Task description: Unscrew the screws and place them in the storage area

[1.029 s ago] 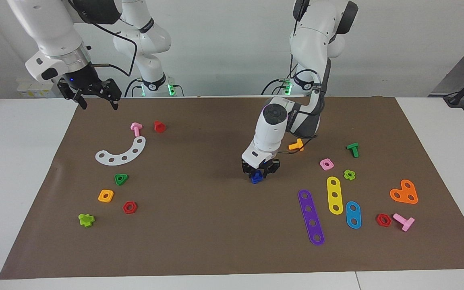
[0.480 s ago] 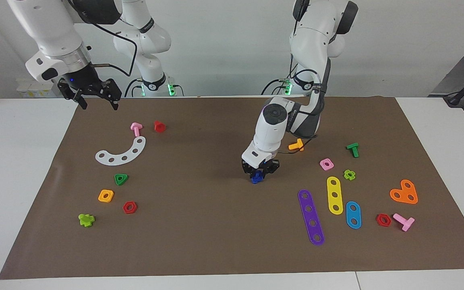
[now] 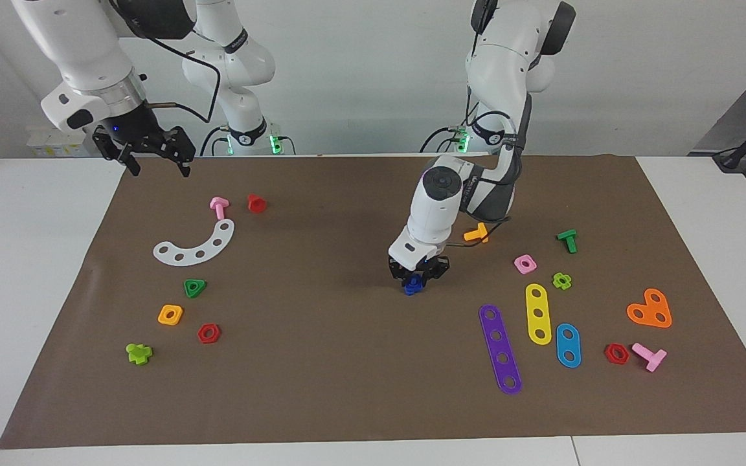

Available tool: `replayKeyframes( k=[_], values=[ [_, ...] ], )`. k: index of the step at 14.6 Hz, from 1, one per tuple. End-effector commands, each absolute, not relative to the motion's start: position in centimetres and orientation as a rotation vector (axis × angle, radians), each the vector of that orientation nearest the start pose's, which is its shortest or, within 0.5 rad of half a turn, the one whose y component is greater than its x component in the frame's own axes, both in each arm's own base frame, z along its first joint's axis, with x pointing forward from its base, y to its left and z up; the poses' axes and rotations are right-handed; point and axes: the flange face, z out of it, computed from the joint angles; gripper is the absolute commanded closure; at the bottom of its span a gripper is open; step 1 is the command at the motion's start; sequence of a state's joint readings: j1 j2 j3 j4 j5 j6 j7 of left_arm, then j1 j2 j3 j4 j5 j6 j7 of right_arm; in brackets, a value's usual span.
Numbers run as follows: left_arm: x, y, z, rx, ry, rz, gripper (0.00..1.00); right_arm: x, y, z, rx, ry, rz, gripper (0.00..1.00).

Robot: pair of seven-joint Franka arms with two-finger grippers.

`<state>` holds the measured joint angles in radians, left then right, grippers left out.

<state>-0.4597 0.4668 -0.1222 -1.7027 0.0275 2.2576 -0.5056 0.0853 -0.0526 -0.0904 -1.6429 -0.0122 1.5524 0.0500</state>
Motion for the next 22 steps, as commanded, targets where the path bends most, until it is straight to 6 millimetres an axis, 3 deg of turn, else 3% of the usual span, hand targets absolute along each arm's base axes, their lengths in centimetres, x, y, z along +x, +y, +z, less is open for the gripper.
replayKeyframes(
  k=[1,4,6,8,9,11,14,17,19,22],
  values=[
    [57.6,-37.7,34.6,-3.201,0.114,-0.071,0.72,53.2,-0.6,61.7,-3.146,0.084,0.044,0.00],
    [58.1,-38.1,35.7,-3.185,0.099,0.010,0.71,53.2,-0.6,61.7,-3.146,0.084,0.044,0.00],
    [59.7,-38.3,37.8,-3.182,0.079,0.042,0.71,53.2,-0.6,61.7,-3.146,0.084,0.044,0.00],
    [61.4,-37.1,39.3,-3.161,0.049,0.066,0.71,53.2,-0.6,61.7,-3.146,0.084,0.044,0.00],
    [62.3,-35.8,39.4,-3.159,0.022,0.063,0.71,53.2,-0.6,61.7,-3.146,0.084,0.044,0.00],
    [64.6,-31.2,39.4,-3.157,-0.060,0.067,0.71,53.6,-0.3,61.8,-3.146,0.079,0.008,0.00],
    [66.3,-24.8,39.9,-3.168,0.016,0.083,0.75,54.7,5.1,61.2,-3.145,0.035,-0.053,0.00],
    [64.9,-19.4,39.3,-3.151,0.097,0.138,0.75,56.2,11.5,58.6,-3.141,0.025,-0.077,0.00],
    [63.0,-16.7,38.2,-3.140,0.162,0.175,0.75,57.0,18.1,56.2,-3.130,0.015,-0.132,0.00],
    [60.3,-15.2,35.9,-3.141,0.167,0.143,0.75,58.9,29.9,47.8,-3.146,0.059,-0.137,0.00]
  ],
)
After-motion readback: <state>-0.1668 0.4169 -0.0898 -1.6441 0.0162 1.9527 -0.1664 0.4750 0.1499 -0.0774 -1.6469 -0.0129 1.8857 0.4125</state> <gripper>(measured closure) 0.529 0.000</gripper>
